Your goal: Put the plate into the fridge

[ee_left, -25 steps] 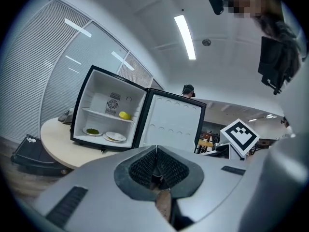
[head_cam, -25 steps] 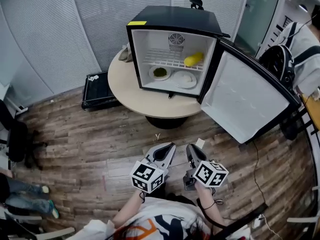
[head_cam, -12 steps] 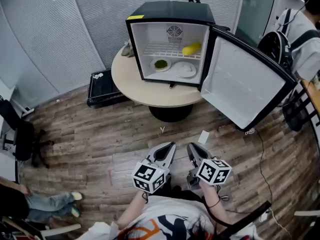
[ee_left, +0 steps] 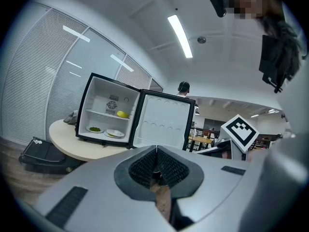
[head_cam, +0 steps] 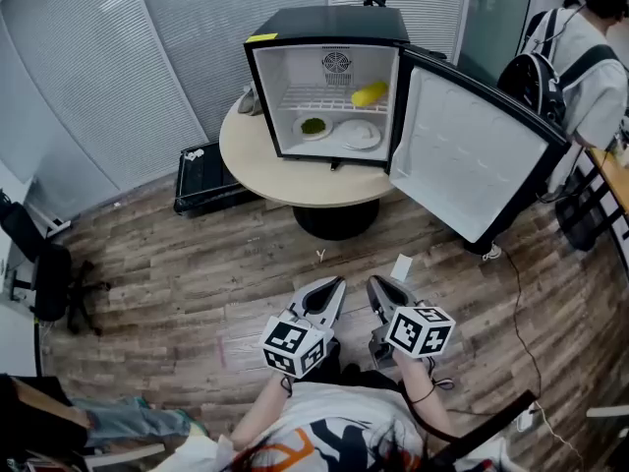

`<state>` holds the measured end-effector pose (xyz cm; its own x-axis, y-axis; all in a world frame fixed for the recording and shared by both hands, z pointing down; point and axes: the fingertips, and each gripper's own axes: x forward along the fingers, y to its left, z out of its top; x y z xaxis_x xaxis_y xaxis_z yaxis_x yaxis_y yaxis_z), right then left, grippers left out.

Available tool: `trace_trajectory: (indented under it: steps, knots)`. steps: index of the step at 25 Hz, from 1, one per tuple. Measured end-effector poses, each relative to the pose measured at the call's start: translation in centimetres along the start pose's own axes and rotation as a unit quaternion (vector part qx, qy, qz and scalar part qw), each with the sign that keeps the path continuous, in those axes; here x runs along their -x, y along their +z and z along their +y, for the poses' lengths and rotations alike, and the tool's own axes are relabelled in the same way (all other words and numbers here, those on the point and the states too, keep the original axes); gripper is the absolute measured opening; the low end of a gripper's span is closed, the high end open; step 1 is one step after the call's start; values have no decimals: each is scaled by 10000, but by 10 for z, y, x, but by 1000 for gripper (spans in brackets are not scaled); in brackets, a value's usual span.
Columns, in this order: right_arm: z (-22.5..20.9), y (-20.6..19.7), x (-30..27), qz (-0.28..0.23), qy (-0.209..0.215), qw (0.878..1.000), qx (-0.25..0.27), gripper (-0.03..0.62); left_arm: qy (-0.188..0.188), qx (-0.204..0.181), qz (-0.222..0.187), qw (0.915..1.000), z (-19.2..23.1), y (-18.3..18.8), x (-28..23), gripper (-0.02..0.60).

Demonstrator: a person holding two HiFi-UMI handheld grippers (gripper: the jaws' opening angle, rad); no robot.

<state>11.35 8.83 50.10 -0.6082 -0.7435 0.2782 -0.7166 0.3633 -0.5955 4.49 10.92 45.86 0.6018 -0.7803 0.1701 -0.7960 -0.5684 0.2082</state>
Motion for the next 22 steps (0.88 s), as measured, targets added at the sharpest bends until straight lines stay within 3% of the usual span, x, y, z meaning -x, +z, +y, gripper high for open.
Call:
trace_trajectory:
  steps: [15,22]
  knots:
    - [-4,3,-1,-73,-131,9999,-24,29,-312,-111,46,9994,-8,3,-12,14]
    - [-9,4,-18,96,-34,9999,36,29,-262,-77,-14,9996,2,9,-24,14]
